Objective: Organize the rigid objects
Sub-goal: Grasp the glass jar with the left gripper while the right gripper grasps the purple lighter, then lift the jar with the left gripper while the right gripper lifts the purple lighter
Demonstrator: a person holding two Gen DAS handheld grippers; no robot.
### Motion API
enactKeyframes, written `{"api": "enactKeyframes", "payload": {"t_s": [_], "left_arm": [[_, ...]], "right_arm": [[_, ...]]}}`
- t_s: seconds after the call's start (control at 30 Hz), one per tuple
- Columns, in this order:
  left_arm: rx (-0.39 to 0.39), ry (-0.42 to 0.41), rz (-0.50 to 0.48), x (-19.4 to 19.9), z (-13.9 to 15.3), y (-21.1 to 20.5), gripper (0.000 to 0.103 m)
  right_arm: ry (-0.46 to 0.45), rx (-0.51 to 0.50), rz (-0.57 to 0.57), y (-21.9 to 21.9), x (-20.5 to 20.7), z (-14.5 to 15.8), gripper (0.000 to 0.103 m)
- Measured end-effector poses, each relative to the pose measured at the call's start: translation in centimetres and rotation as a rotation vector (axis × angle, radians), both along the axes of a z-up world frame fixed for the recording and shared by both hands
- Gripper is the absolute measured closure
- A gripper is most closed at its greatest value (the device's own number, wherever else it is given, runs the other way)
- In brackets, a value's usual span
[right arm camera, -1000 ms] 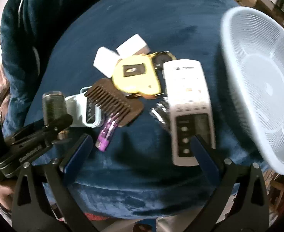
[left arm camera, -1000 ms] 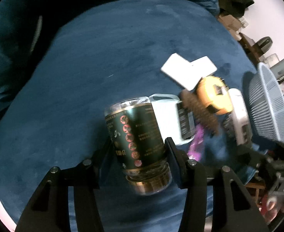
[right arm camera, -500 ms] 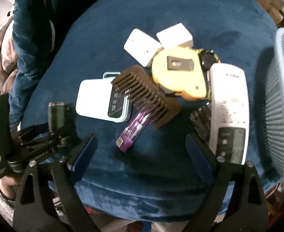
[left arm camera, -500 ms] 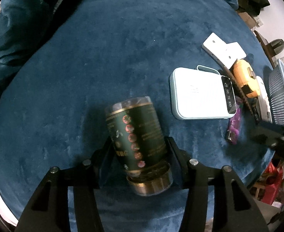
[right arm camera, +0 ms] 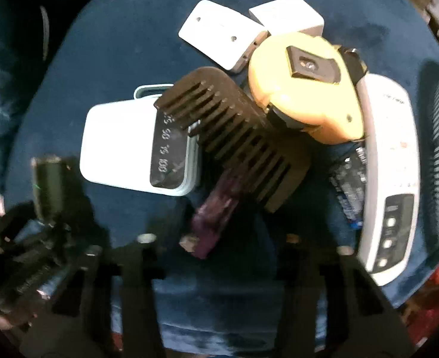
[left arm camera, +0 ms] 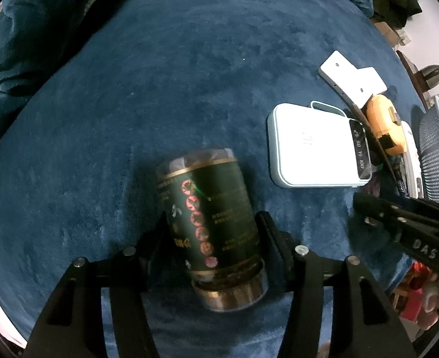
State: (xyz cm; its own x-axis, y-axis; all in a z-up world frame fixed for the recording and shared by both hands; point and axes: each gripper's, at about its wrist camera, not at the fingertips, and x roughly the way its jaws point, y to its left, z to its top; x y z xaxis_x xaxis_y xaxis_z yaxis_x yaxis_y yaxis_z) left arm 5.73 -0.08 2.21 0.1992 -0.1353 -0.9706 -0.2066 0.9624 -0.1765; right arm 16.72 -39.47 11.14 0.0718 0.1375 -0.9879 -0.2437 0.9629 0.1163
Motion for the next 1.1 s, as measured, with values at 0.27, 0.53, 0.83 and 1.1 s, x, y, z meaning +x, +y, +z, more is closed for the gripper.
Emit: {"api": "enactKeyframes", "payload": {"t_s": [0.27,0.53,0.83,1.1], "left_arm": [[-0.028,-0.001,-0.028,-1.1,0.2,1.2,0.052],[0.017,-0.013,0.021,-0.7,-0.8,0.8,0.042],[0.035,-0.040,-0.024,-1.1,1.2,0.0,0.052],[0.062,-0.094,-0.067,-0.2,4.2,-2.0,0.052]], "right_arm": [[0.151,0.148,-0.073,-1.8,-1.7,-0.6,0.078],[0.126,0.091,-0.080,4.5,-0.4,-4.4,0.076],[0.076,0.156,-0.053,6.9,-3.8,-2.9,0.085],[0.058,0.233,-0.080,11.9,-3.0,-2.3,0.090]]}}
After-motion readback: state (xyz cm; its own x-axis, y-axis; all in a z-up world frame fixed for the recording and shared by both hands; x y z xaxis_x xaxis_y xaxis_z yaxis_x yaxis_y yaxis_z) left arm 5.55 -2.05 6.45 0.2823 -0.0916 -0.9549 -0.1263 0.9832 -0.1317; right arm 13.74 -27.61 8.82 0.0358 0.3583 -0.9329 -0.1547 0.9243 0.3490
